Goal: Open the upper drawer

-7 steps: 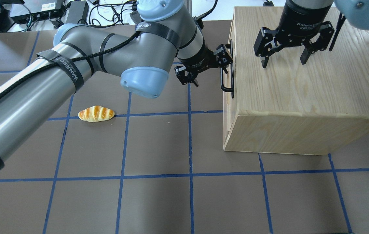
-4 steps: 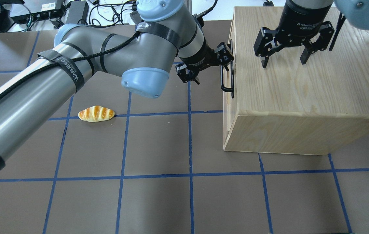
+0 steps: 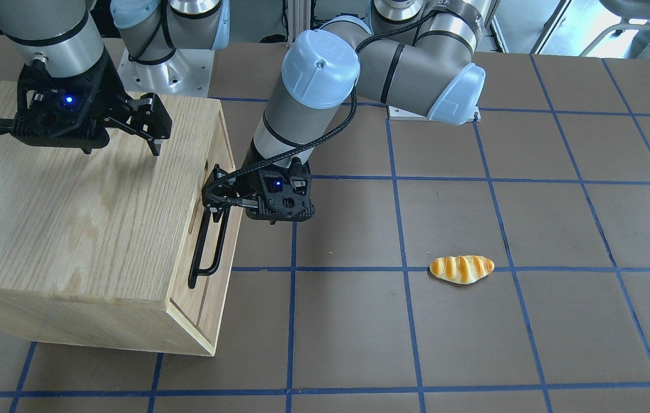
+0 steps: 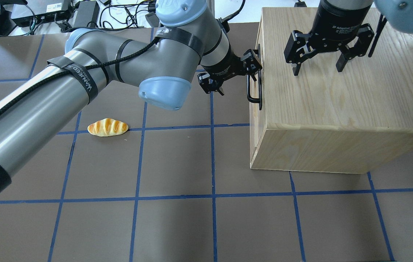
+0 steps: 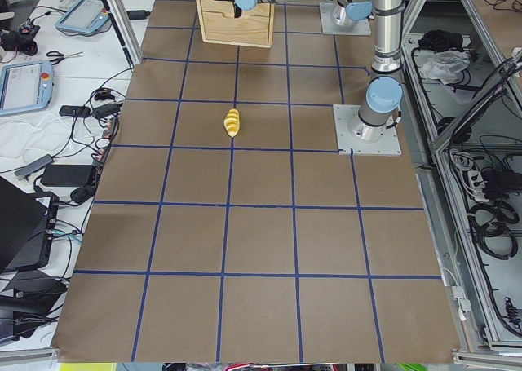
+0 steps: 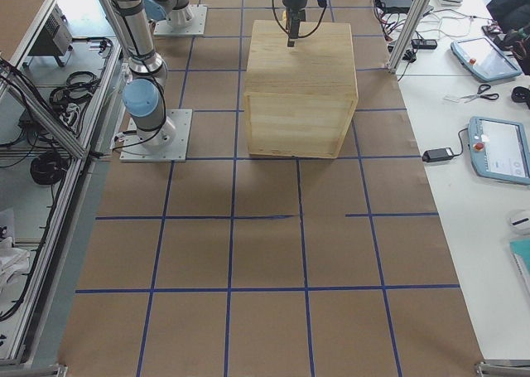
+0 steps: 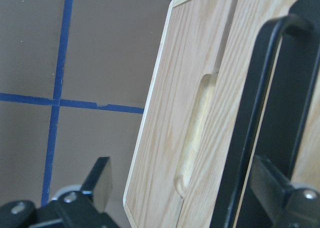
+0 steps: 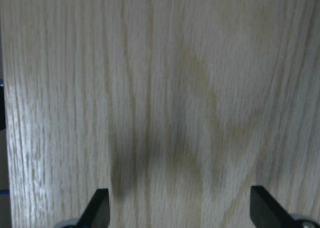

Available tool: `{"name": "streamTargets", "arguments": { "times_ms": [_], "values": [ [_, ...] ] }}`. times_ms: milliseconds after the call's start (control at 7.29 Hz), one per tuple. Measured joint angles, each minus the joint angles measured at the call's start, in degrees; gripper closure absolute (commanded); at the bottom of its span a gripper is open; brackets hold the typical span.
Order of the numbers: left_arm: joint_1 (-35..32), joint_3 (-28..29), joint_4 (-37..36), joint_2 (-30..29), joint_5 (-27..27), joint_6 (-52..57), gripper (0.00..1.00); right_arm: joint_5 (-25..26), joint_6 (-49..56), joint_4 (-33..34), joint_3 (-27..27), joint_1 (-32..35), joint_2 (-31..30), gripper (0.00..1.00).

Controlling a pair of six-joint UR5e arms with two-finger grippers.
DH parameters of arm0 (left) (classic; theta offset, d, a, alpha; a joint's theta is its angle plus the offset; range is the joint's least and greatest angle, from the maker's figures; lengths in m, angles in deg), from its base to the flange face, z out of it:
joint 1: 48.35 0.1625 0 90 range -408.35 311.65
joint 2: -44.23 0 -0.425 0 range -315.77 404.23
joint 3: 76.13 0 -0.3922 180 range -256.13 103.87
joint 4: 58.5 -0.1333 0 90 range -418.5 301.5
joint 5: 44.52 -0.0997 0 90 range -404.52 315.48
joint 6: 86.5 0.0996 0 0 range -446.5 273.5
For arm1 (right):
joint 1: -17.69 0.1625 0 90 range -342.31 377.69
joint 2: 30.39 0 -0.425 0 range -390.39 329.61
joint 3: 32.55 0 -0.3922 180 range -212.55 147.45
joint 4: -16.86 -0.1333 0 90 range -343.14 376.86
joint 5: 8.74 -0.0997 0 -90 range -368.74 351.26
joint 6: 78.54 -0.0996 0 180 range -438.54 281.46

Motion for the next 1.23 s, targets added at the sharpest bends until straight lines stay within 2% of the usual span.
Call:
{"name": "streamTargets", "arguments": {
  "times_ms": [1234],
  "values": [
    [-0.02,0.05,-1.60,-1.12,-3.57,0.64,0.00,0.00,-0.06,0.00,0.00,0.00,0.00,0.00]
  ]
}}
